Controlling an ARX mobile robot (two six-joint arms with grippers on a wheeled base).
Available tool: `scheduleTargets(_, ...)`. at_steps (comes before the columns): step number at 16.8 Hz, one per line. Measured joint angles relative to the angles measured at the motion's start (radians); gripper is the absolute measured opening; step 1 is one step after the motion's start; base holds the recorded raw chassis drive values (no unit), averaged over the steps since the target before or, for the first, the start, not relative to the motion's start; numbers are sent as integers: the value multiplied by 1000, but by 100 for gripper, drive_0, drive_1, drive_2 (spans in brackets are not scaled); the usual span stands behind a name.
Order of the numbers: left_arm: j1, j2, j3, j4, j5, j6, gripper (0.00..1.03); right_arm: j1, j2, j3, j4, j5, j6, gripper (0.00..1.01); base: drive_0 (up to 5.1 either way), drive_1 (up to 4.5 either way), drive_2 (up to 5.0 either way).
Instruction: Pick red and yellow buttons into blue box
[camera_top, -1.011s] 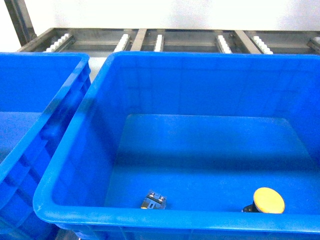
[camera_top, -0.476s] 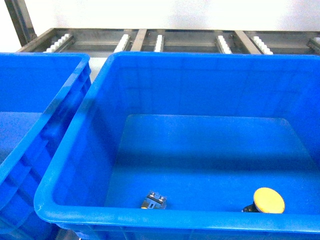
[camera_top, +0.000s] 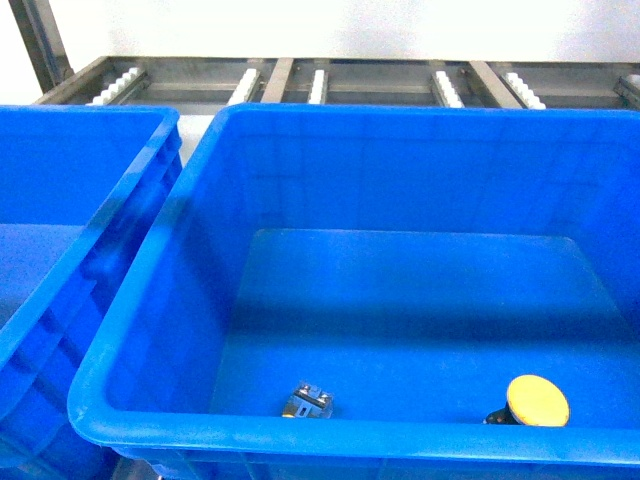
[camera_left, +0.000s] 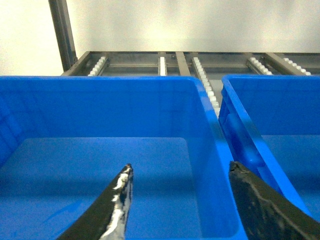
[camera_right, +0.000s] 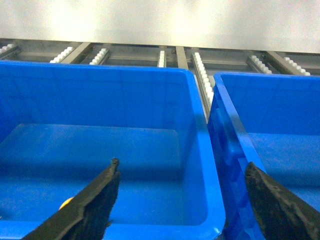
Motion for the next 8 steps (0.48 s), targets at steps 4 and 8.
scheduleTargets(4, 0, 0, 0, 0, 0, 0, 93, 0, 0, 0, 0, 0, 0, 98, 0, 0, 0)
scheduleTargets(8, 0, 0, 0, 0, 0, 2, 98, 0, 0, 0, 0, 0, 0, 98, 0, 0, 0)
